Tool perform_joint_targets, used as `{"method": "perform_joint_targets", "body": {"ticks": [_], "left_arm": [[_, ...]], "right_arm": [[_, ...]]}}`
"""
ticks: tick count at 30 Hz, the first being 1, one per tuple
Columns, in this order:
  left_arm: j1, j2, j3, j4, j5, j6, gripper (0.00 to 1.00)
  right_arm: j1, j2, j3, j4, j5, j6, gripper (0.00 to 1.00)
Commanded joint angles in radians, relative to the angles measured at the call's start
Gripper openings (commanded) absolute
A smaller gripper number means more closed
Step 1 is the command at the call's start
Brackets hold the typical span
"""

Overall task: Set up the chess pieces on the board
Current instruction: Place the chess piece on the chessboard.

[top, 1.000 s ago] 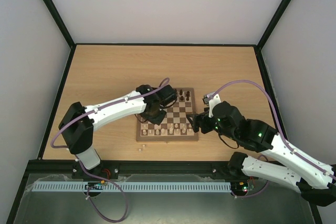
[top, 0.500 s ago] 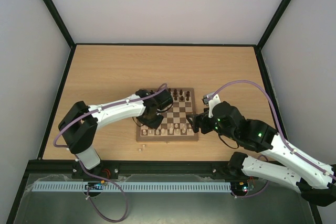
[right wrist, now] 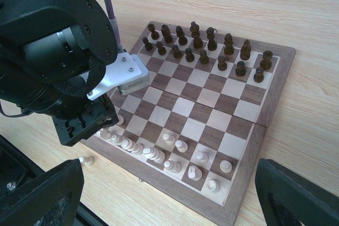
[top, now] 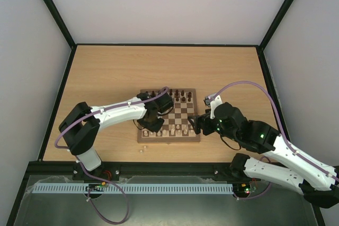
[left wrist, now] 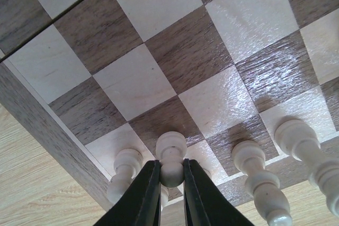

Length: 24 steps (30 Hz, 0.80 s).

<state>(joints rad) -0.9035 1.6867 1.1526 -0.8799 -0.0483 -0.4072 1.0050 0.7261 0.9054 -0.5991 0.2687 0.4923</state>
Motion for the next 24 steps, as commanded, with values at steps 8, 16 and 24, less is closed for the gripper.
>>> {"method": "perform_joint_targets", "body": {"ticks": [8, 16, 24], "left_arm": [[0.005, 0.030, -0.004, 0.011, 0.014, 0.012, 0.16], [0.006, 0.041, -0.001, 0.012, 0.004, 0.010, 0.18], [0.008, 0.045, 0.007, 0.006, -0.005, 0.009, 0.23]], "right_arm": [[-0.002, -0.008, -0.010, 0.012, -0.007, -0.015, 0.89], [-0.003, -0.010, -0.010, 0.012, -0.011, -0.017, 0.89], [-0.003, -0.011, -0.012, 0.013, -0.016, -0.018, 0.89]]}}
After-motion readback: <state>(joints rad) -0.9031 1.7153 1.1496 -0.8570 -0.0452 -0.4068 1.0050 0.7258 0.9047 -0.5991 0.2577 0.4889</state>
